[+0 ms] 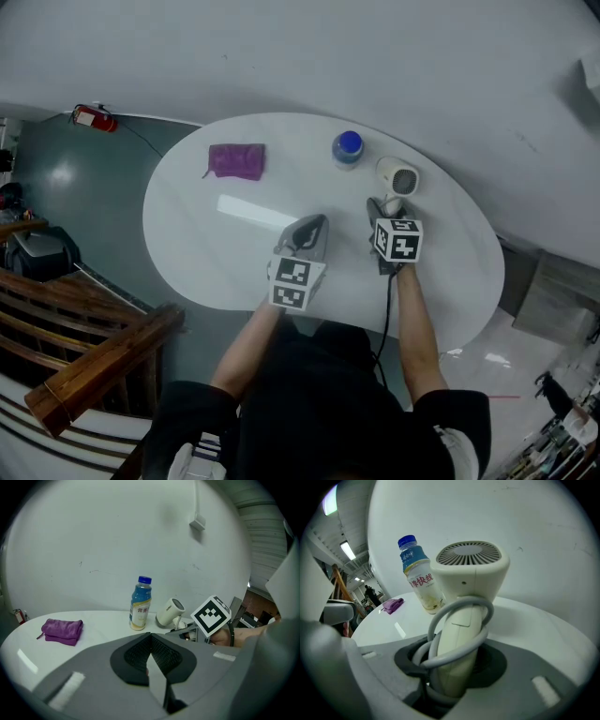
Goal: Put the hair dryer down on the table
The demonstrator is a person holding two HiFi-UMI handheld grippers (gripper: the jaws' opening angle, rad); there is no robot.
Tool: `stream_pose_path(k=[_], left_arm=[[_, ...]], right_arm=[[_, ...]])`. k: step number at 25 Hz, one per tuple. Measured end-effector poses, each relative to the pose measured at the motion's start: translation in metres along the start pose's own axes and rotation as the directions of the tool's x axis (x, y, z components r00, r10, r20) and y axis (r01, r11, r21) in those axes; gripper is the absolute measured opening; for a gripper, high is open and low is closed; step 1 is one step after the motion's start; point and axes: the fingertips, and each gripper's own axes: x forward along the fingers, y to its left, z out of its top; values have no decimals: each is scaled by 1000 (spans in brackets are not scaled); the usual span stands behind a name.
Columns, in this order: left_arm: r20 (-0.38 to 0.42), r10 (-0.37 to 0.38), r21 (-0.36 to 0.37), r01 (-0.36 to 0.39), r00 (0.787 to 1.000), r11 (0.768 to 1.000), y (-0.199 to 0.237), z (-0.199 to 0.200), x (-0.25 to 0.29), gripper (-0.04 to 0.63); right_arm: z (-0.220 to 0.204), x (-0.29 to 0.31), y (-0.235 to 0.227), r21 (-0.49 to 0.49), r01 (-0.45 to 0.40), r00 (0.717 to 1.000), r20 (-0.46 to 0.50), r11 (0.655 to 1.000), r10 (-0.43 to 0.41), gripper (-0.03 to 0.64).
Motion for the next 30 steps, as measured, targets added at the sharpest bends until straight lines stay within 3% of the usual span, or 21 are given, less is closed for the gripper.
stream_pose_path(k=[21,30], left_arm=[[-4,-7,-19,7,1000,1000,2,-1,-2,6],[4,-4,-32,4,1000,999,6,-1,-10,6]], right_arm=[[-2,8,-1,-6,26,998,-63,1000,-27,196],[-1,6,-1,-37,73,996,-50,997,-74,209]])
